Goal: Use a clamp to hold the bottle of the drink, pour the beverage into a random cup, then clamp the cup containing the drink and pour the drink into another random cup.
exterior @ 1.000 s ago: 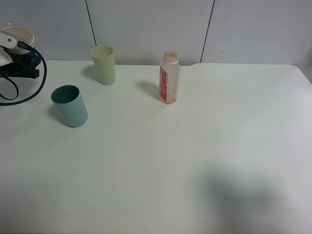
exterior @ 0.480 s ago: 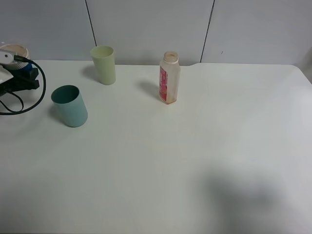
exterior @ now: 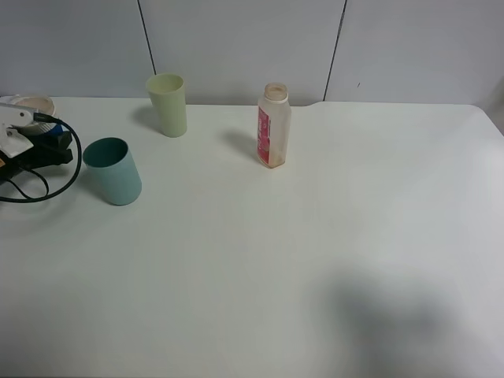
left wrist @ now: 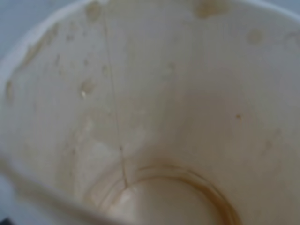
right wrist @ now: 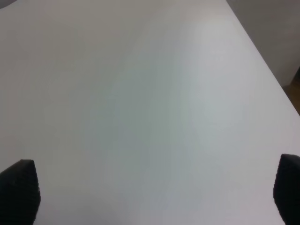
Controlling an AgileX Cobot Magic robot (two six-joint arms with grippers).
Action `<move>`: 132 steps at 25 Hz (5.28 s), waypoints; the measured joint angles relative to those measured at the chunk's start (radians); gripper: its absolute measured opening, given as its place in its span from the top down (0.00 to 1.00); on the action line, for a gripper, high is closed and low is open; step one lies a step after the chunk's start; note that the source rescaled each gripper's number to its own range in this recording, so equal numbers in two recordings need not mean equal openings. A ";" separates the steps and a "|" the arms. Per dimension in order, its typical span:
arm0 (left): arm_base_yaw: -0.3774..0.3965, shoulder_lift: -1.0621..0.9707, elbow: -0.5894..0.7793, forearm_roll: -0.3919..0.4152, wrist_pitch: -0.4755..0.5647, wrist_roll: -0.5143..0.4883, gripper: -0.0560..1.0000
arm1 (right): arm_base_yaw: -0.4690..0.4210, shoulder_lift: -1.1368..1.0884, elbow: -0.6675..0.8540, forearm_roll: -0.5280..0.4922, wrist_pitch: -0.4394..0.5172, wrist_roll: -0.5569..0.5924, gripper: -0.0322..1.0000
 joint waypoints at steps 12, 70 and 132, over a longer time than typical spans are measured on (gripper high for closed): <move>0.000 0.070 -0.002 -0.022 -0.040 0.000 0.95 | 0.000 0.000 0.000 0.000 0.000 0.000 0.00; 0.001 -0.206 0.047 -0.013 -0.025 -0.219 0.31 | 0.000 0.000 0.000 0.000 0.000 0.000 0.00; 0.001 -1.841 0.322 -0.315 1.009 -0.361 0.00 | 0.000 0.000 0.000 0.000 0.000 0.000 0.00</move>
